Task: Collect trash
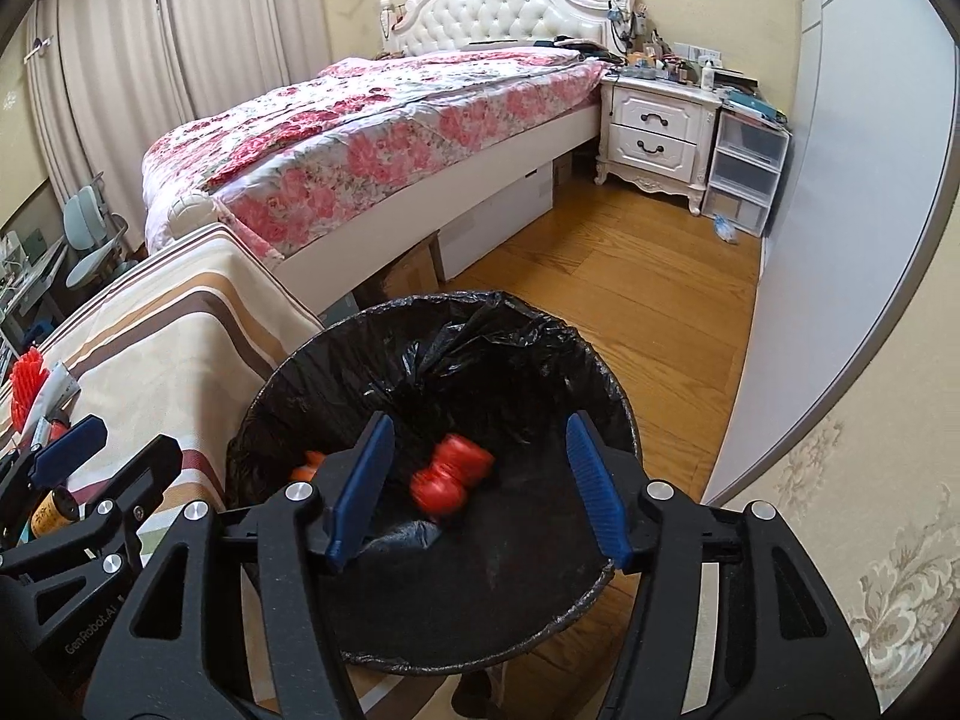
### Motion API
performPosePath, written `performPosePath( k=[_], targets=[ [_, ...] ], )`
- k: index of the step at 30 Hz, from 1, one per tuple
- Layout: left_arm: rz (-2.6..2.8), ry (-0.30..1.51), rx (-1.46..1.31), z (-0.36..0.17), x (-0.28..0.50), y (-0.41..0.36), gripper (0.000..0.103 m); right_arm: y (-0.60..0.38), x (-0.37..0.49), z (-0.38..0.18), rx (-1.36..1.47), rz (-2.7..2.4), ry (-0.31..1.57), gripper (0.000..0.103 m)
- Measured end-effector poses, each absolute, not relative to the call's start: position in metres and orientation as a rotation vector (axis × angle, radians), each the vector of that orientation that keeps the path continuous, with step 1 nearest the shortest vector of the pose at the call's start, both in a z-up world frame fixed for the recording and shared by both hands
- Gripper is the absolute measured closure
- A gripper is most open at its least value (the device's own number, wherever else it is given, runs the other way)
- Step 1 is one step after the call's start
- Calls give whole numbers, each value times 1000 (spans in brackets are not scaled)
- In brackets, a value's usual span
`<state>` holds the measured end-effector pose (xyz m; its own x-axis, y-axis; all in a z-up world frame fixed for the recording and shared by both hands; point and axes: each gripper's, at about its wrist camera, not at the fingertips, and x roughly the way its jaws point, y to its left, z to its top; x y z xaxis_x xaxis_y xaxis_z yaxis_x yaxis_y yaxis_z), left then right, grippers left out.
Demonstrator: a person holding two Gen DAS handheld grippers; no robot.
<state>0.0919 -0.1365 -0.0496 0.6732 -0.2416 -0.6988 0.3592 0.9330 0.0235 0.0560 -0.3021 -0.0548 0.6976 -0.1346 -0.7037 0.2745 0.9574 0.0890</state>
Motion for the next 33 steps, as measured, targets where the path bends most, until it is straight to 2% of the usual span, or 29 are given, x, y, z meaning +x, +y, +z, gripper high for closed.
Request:
performPosePath(
  k=[11,24,33],
  targets=[
    [-273,760,134,-38,78,-96,33,-278,38,-51,204,-189,768,44],
    [-114,718,78,-20,52,-11,33,-215,28,-43,160,-61,769,44],
    [-17,743,42,-33,48,39,33,-179,27,-40,127,13,776,44]
  ],
)
